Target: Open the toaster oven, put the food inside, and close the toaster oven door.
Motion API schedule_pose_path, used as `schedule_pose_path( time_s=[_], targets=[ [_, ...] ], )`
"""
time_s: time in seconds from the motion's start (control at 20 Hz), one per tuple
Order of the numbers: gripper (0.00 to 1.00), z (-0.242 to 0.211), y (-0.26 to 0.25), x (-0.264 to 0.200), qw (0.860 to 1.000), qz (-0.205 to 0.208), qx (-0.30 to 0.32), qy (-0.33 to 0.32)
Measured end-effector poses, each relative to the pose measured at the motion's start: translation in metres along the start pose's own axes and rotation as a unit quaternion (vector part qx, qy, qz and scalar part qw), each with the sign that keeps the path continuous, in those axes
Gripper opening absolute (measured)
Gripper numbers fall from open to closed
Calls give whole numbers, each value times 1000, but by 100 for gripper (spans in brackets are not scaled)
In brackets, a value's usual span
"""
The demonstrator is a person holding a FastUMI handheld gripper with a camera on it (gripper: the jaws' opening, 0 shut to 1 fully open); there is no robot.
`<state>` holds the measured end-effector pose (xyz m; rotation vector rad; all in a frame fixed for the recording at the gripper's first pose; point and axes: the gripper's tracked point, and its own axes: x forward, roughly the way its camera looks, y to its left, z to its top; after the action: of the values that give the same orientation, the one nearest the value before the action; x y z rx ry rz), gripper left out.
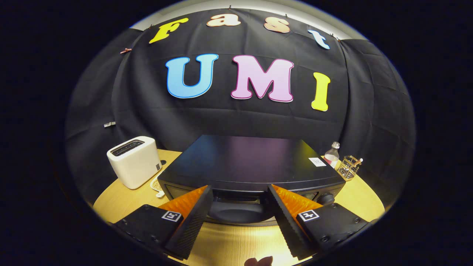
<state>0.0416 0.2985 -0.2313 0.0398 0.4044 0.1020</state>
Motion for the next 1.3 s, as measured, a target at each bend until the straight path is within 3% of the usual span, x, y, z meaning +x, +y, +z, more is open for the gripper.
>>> schedule_pose_path(
  time_s=[0.5,1.3],
  targets=[
    [98,-10,-1,-21,1000,-11,22,2],
    [98,-98,2,-84,993,3,24,114]
  ],
)
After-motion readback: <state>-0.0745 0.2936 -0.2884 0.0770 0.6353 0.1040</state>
